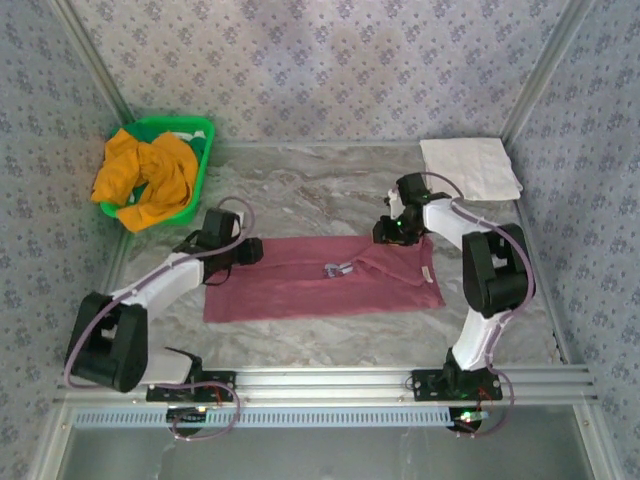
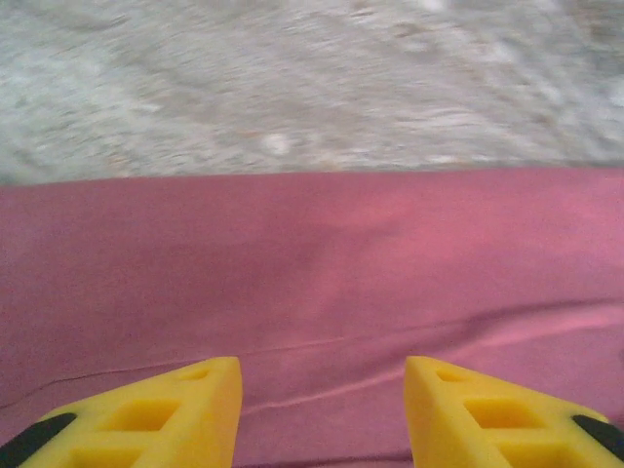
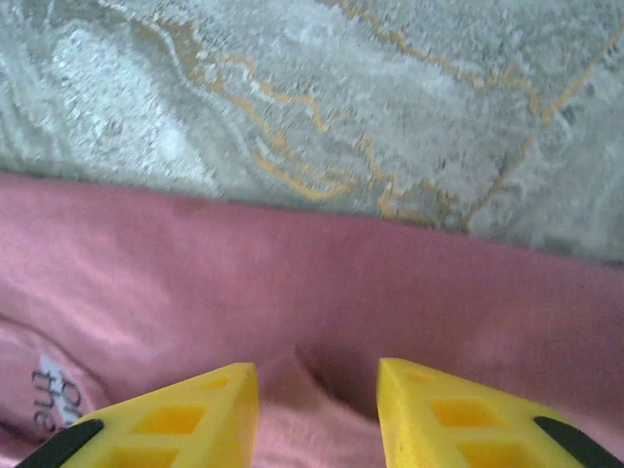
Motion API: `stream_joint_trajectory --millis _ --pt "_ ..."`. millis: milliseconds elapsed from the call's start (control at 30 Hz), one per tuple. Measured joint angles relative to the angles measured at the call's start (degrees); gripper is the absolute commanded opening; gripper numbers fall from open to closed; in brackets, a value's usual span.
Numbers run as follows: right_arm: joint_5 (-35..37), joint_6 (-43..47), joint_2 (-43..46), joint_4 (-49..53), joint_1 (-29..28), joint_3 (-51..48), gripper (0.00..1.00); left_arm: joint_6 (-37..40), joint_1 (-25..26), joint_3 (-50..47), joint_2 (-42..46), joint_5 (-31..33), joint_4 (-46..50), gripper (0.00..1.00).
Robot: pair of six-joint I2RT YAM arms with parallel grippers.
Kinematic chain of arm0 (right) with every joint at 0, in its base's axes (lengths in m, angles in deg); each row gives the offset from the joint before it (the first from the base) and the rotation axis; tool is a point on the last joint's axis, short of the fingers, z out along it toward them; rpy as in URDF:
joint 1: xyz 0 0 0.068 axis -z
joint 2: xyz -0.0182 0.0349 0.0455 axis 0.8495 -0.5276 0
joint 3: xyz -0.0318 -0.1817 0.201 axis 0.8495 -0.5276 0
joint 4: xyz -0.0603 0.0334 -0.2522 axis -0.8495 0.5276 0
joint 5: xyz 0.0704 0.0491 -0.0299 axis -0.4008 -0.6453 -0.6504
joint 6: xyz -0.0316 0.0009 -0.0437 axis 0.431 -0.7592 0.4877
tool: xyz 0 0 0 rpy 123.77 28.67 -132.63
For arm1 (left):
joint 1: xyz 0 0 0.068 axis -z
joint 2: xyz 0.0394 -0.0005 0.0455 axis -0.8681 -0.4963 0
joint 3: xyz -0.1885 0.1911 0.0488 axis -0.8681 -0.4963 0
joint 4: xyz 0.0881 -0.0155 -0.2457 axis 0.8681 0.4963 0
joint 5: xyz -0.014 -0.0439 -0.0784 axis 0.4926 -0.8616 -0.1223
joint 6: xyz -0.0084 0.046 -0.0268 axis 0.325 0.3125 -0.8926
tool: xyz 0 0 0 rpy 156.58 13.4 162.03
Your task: Fold and stack the t-shirts
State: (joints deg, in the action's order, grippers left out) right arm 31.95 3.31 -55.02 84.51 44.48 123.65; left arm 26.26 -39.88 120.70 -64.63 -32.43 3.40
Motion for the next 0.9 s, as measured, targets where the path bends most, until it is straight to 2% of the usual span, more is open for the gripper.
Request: stream_joint_trajectory --millis 67,200,367,400,467,567,600,633,733,800,867,900 --pt "-1.0 0.6 -1.5 -0.5 0.5 0.7 0.45 1.5 2.5 -1.2 3.1 -2.1 -1.7 0.63" --pt "-3.1 1.4 -2.9 -1.7 0.8 1.2 0.44 4.5 6.6 -2.8 7.2 -5.2 -5.0 0.64" --pt "-5.1 2.3 -3.0 -3.0 0.4 1.2 0.24 5.9 7.2 -3.0 6.5 -6.6 -7.0 0.64" --pt "-5.3 2.5 -3.0 -3.0 0.4 1.2 0.22 5.9 7.2 -3.0 6.0 -6.6 -7.0 0.64" --pt "-5.6 2.9 -3.1 -2.9 0.2 1.2 0.23 6.1 7.2 -3.0 5.0 -6.9 -7.0 0.65" --pt "-5.9 3.1 -3.1 -2.9 0.0 1.2 0.31 6.1 7.2 -3.0 4.3 -7.1 -7.0 0.65" --pt "-6.0 3.2 -3.1 -2.9 0.0 1.1 0.31 6.1 7.2 -3.0 4.3 -7.1 -7.0 0.65" --pt "-6.1 3.2 -3.1 -3.0 0.0 1.0 0.29 6.1 7.2 -3.0 4.3 -7.1 -7.1 0.65" --pt "-6.8 3.3 -2.9 -3.5 0.0 -0.2 0.15 6.1 7.2 -3.0 4.2 -7.1 -7.5 0.65" --pt "-6.8 3.3 -2.8 -3.5 0.0 -1.4 0.11 6.1 7.2 -3.0 4.2 -7.1 -7.7 0.65" --pt "-6.8 3.5 -2.8 -3.5 0.0 -2.1 0.01 6.1 7.2 -3.0 4.0 -7.0 -8.2 0.65" --pt "-6.8 3.2 -2.8 -3.4 0.0 -2.2 0.0 6.1 7.2 -3.0 3.8 -7.0 -8.4 0.65"
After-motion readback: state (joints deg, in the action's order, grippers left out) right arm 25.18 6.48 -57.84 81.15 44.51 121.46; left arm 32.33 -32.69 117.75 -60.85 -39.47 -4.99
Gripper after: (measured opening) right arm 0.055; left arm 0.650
